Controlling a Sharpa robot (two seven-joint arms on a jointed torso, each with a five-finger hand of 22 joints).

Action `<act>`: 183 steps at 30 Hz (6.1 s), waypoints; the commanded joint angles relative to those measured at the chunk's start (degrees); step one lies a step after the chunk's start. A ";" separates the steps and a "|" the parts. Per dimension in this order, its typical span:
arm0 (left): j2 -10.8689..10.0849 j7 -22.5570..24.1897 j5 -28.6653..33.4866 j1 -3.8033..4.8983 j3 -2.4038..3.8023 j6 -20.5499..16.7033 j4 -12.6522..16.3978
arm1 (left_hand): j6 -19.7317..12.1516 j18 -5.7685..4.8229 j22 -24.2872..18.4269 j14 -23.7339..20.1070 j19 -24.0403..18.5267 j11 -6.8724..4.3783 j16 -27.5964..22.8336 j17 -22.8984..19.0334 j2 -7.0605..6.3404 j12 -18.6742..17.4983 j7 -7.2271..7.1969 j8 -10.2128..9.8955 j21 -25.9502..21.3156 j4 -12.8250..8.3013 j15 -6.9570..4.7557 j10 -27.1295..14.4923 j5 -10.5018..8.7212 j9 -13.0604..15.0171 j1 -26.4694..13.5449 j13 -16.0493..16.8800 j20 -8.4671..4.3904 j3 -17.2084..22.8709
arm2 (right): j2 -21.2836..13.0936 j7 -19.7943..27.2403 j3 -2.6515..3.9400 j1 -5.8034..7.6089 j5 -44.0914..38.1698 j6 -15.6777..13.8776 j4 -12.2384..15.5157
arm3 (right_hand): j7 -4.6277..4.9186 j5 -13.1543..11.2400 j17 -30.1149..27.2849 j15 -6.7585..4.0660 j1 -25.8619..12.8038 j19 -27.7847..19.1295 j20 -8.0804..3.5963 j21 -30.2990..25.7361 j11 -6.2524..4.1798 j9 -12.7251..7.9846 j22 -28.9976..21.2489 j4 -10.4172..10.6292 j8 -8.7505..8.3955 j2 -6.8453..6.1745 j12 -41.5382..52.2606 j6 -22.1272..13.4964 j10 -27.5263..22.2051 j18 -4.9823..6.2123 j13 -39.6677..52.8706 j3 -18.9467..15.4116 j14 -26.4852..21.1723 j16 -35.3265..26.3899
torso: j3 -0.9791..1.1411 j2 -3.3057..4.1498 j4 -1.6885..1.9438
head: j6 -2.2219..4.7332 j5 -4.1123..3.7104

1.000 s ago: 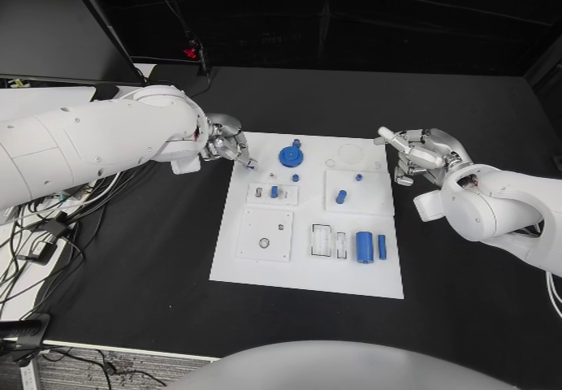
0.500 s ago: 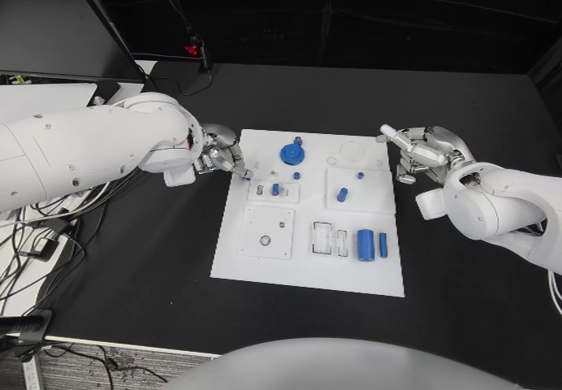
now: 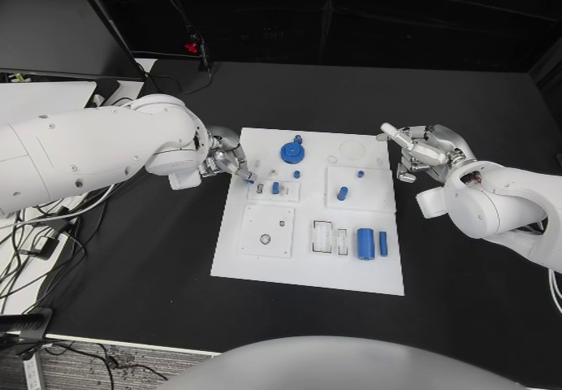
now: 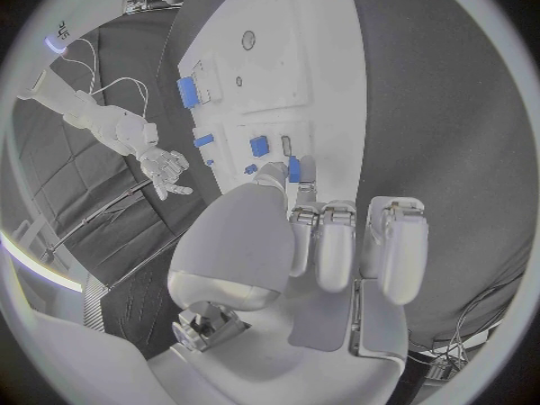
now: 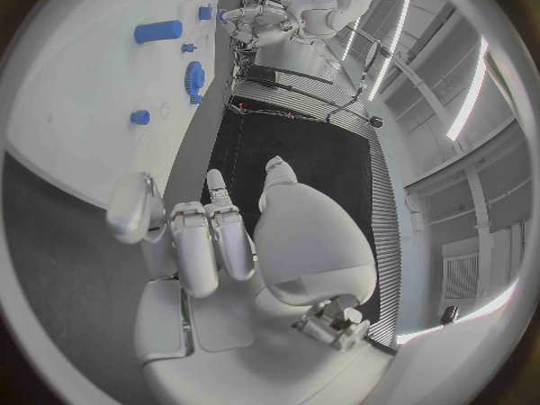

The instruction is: Assemble the parts on the task board

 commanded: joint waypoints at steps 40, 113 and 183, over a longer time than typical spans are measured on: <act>2.75 -4.94 1.04 -0.68 0.03 1.47 -0.62 | 0.04 -0.38 15.09 5.89 5.99 -0.01 0.05 15.10 5.54 -0.37 0.30 -0.34 0.18 -0.04 0.06 6.20 0.64 -0.15 6.09 11.69 0.43 1.30 | 0.03 0.53 0.02 0.04 0.09 0.22 0.16 | 0.23 0.37 15.09 0.50 0.32 -0.52 -0.03 -0.49 0.46 0.10 2.83 -0.05 0.55 0.48 0.15 -0.46 5.96 0.57 15.08 -0.39 5.95 0.14 | -0.01 0.03 -0.01 | -1.01 -0.63; 3.94 -7.31 1.04 -0.97 0.03 4.61 -1.25 | -1.40 -0.38 15.09 5.89 5.99 0.85 0.05 15.10 4.01 -0.37 1.12 -1.23 0.18 0.00 0.93 6.20 -2.43 -0.87 0.05 11.69 0.74 2.62 | 0.00 0.63 0.02 0.04 0.11 0.35 0.25 | 0.24 0.37 15.09 0.51 0.27 -0.58 -0.01 -0.59 0.48 0.10 2.79 -0.04 0.72 0.48 0.15 -0.57 5.96 0.59 15.08 -0.53 5.95 0.14 | 0.02 0.01 0.00 | -1.67 -0.90; 3.41 -7.27 1.02 -1.02 0.03 5.68 -0.67 | -3.67 -0.38 15.09 5.89 5.99 1.47 0.05 15.10 3.41 -0.37 1.74 0.71 0.18 -0.04 1.57 6.20 -10.14 -1.37 -17.24 11.69 0.65 -6.59 | -0.07 0.48 0.02 0.03 0.11 0.17 0.12 | 0.24 0.32 15.09 0.52 -0.05 -0.49 0.00 -0.59 0.48 0.14 2.88 0.07 1.20 1.09 0.15 -0.74 5.96 0.58 15.08 -0.70 5.95 0.14 | 0.02 -0.03 0.08 | -1.98 -1.09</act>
